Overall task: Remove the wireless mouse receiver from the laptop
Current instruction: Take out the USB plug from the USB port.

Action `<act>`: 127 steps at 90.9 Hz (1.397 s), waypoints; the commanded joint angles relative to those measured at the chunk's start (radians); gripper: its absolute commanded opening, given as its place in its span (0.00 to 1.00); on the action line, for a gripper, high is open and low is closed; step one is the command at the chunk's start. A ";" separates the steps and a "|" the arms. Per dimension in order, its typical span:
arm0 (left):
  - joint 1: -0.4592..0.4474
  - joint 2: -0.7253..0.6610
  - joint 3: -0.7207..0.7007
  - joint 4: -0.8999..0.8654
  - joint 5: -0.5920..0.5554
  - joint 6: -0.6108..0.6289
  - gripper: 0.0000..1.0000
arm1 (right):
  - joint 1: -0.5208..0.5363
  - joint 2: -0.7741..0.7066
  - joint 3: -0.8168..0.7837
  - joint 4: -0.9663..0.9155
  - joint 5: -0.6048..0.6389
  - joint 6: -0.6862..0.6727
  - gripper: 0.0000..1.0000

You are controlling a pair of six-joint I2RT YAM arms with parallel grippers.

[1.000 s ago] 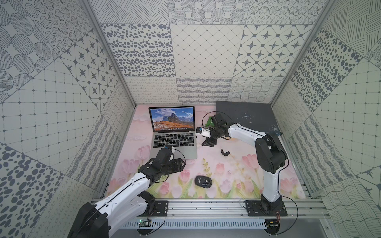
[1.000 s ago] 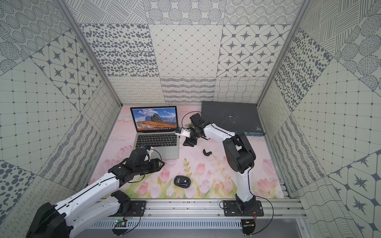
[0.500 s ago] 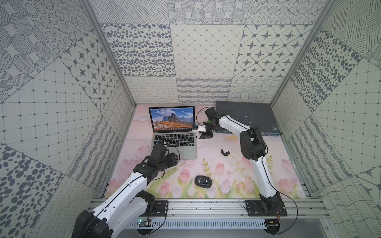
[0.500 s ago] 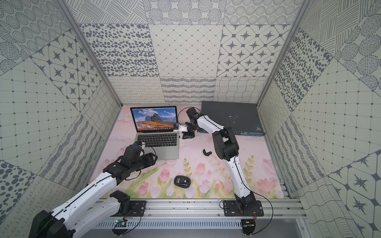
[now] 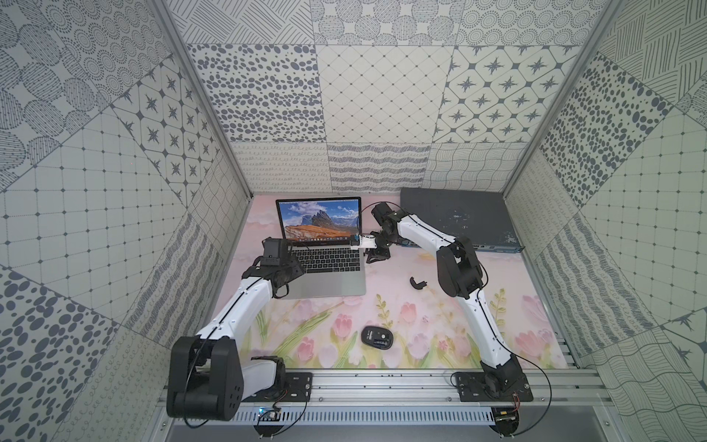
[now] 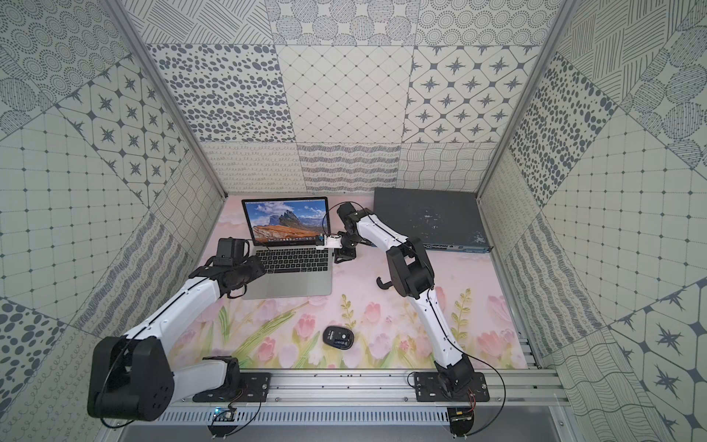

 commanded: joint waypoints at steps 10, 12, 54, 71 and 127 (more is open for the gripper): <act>0.090 0.193 0.159 -0.115 0.157 0.124 0.65 | 0.005 0.014 0.020 -0.016 0.013 0.029 0.47; 0.090 0.204 0.179 -0.128 0.175 0.133 0.65 | 0.005 0.015 0.022 -0.017 0.012 0.030 0.47; 0.116 0.390 0.365 -0.305 0.141 0.571 0.63 | 0.005 -0.005 -0.012 -0.016 -0.022 0.019 0.53; 0.140 0.528 0.410 -0.310 0.146 0.582 0.59 | 0.001 -0.011 -0.007 -0.016 -0.040 0.012 0.55; 0.220 0.647 0.479 -0.332 0.178 0.583 0.41 | -0.008 -0.005 -0.020 -0.016 -0.039 -0.015 0.56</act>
